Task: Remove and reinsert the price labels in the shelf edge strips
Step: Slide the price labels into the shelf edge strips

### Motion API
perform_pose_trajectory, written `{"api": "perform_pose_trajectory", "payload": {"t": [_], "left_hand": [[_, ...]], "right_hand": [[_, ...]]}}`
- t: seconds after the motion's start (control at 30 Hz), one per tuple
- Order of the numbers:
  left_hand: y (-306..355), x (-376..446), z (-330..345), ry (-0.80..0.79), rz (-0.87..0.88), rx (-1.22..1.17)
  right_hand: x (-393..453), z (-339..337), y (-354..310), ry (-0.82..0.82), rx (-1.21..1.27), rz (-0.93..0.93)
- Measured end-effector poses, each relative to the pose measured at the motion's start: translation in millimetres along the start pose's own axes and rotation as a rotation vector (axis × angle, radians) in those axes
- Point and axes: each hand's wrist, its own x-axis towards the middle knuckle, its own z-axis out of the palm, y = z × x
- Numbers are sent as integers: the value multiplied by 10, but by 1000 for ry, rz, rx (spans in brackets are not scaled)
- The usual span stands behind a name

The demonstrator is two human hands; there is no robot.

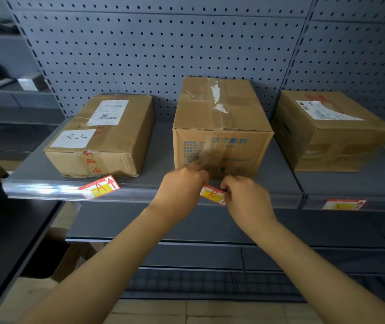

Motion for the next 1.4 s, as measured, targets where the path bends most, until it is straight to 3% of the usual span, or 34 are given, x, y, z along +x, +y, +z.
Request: {"api": "perform_pose_trajectory", "payload": {"t": [0.17,0.43,0.8,1.03,1.4], "left_hand": [[13,-77,49,28,-7,-62],[0,-99,79,-32,-109,-115],[-7,-131,199,-71,-72,-45],[-79,-227,117,3,-24,-39],[-1072,-868,-365,20,-306,33]], "right_hand": [[25,-32,85,-11,62,-51],[50,-169,150,-44,-40,-231],[14,-53,110,-46,-72,-204],[-48,-90,-59,-47,-121,-209],[184,148,-1025,-152,56,-303]]}}
